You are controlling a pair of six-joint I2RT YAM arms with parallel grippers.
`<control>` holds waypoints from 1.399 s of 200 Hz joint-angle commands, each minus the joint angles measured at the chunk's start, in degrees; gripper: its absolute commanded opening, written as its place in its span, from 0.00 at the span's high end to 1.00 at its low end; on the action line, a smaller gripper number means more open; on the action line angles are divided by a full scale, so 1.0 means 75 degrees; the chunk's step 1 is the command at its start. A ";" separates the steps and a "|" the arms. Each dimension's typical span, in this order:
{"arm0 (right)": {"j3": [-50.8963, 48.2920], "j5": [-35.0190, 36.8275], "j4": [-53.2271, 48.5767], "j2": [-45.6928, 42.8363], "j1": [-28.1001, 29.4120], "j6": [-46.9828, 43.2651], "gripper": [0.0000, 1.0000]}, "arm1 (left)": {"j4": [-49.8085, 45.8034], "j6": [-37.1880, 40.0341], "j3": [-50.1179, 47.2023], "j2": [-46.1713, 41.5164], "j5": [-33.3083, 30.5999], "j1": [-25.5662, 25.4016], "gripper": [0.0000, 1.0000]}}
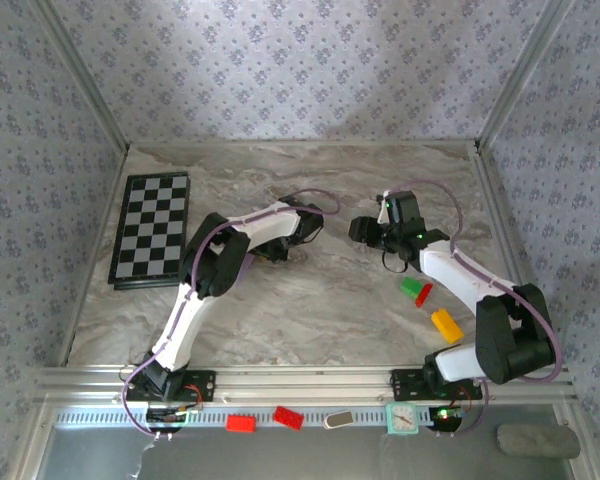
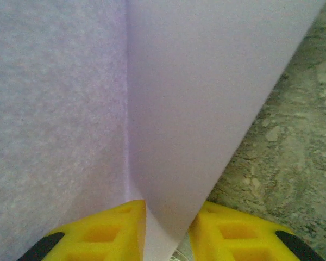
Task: Fold a paper plane with a square sheet of paper (pick it up from the middle)
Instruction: Turn over the paper at the center of the table, then move the paper to the center of the table.
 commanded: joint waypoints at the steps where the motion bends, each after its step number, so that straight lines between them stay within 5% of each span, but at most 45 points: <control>1: -0.0078 -0.0073 0.0099 0.0064 -0.0067 0.0168 0.45 | 0.0696 -0.0121 0.0048 -0.0257 0.1461 -0.0134 0.69; 115: -0.0275 -0.0438 0.0429 0.0162 -0.0293 0.0403 0.45 | 0.3073 -0.0830 -0.1958 -0.2838 0.4175 -0.0427 0.53; 163: -0.0280 -0.0857 0.0785 0.0460 -0.0250 0.0519 0.44 | 0.3950 -0.1002 -0.3380 -0.3936 0.4224 0.0243 0.38; 232: -0.0188 -0.1071 0.0893 0.0771 0.0010 0.0622 0.43 | 0.4690 -0.0870 -0.3886 -0.3512 0.4356 0.1597 0.32; 280: -0.0118 -0.1082 0.0784 0.0829 0.0044 0.0618 0.43 | 0.4847 -0.0680 -0.3873 -0.2962 0.4596 0.1826 0.32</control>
